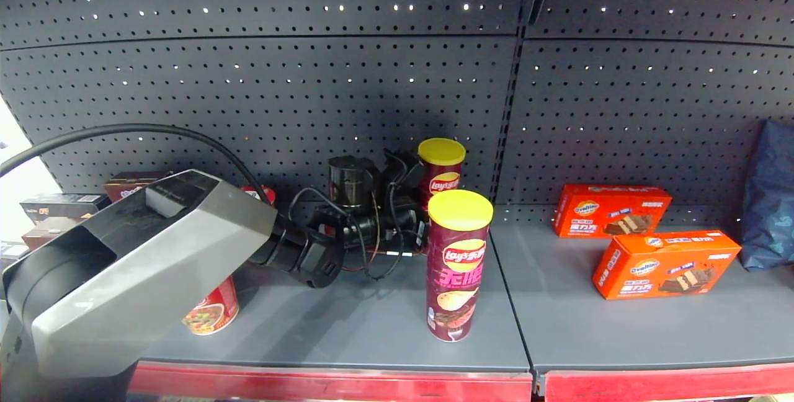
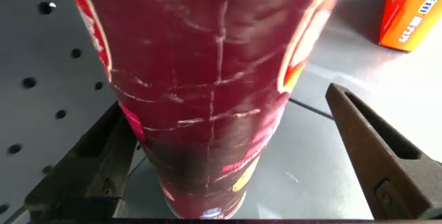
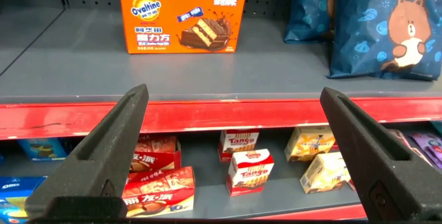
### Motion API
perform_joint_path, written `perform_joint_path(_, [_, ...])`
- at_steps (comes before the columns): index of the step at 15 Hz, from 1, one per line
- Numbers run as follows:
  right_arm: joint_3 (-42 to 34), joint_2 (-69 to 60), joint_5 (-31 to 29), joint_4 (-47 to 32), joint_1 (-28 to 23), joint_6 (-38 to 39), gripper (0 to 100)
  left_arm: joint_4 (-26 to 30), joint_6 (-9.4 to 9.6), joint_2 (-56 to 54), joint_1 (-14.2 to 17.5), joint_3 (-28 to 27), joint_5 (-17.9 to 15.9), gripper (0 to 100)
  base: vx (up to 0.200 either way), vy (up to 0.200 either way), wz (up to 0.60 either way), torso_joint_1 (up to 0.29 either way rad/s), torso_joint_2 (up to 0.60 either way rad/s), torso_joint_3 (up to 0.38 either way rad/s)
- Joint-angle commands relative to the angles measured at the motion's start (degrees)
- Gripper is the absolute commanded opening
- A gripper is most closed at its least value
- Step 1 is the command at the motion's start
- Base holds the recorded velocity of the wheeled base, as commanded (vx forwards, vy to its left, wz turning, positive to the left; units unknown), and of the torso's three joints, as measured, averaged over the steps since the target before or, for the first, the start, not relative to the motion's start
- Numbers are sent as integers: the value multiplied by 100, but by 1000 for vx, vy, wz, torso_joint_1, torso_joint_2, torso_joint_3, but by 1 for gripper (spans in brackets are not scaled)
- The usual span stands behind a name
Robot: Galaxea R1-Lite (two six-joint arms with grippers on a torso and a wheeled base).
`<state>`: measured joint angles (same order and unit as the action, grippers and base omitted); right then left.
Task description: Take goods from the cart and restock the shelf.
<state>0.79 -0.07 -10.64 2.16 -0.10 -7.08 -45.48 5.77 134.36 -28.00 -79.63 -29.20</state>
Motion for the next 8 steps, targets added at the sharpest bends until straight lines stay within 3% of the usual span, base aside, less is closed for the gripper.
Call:
perform_joint_path(1, [0,7,1,4,1,-4,100,4,3,55,5,-97,2,100,0,0,0,0,0,0])
perform_joint_path(8, [0,7,1,4,1,-4,100,-4,12,55,137,-62,10,100,0,0,0,0,0,0])
